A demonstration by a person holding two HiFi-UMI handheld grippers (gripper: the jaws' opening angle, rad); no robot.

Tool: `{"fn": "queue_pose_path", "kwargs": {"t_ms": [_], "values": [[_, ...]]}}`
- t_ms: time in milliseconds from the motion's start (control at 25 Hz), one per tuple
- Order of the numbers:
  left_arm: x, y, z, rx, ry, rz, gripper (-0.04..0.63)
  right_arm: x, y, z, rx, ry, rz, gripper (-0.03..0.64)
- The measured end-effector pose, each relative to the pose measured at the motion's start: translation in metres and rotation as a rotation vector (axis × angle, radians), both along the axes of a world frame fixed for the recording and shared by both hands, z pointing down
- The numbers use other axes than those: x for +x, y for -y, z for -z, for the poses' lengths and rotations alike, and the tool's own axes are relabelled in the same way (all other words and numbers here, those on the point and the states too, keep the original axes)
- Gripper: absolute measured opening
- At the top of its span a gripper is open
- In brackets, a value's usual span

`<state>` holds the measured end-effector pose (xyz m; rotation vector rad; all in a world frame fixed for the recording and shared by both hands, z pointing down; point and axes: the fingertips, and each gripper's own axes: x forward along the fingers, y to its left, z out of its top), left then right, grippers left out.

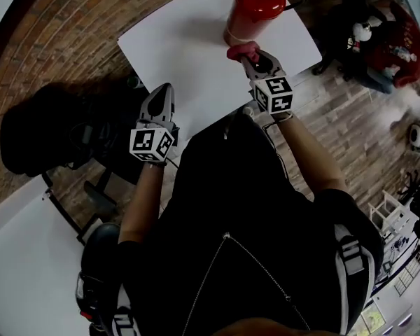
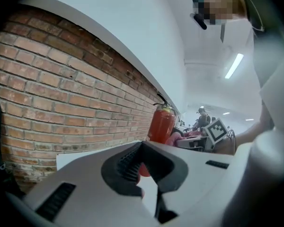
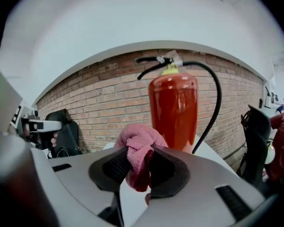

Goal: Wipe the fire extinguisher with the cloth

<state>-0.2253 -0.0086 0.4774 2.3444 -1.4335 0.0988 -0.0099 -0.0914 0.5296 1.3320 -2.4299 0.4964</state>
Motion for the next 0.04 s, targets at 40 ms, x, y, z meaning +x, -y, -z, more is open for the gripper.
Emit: {"fn": "queue_pose_path", "kwargs": {"t_ms": [40], "values": [[0.0049,0.0012,0.0055,0.009,-0.004,-0.007,0.017,0.0037,-0.0074,0.0151,0.018,0.01,0.0,0.114]]}}
